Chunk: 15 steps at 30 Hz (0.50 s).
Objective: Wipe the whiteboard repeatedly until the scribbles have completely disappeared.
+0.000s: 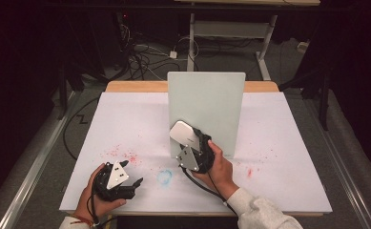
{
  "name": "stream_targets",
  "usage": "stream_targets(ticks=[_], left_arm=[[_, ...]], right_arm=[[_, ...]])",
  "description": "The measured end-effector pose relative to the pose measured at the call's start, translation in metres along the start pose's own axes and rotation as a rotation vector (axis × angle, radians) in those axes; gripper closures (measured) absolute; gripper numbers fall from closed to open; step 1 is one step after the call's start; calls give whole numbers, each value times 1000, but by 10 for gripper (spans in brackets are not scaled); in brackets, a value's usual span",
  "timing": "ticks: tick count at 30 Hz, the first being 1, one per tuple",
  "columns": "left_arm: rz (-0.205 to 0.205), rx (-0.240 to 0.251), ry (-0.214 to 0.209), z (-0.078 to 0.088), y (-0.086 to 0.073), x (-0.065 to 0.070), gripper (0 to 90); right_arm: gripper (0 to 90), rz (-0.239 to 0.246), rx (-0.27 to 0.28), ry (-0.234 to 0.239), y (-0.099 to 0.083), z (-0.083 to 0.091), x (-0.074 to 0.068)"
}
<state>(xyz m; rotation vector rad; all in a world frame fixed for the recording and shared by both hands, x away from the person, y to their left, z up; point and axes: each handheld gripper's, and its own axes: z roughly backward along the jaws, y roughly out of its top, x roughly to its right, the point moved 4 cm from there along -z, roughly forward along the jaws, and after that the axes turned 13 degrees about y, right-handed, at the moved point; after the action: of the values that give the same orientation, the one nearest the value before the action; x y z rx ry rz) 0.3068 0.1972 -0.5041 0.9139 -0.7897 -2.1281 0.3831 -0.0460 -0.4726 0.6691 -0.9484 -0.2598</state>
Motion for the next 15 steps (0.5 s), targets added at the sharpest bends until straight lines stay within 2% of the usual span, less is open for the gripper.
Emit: stream_targets(ticks=[4,6,8,10,13,15], left_arm=[[6,-11,-5,0,0,1,230],[6,-12,-6,0,0,1,229],[8,-11,-7,0,0,1,229],[8,-14,-8,-1,-1,1,229],[10,-13,-7,0,-1,0,229],[0,-3,-2,0,0,0,229]], right_arm=[[309,-17,10,16,3,1,5],[309,-35,22,-9,8,1,12],[309,-74,36,-16,14,2,21],[309,-57,34,-44,21,3,31],[309,-71,50,-59,30,3,43],[309,-74,49,-64,35,2,47]])
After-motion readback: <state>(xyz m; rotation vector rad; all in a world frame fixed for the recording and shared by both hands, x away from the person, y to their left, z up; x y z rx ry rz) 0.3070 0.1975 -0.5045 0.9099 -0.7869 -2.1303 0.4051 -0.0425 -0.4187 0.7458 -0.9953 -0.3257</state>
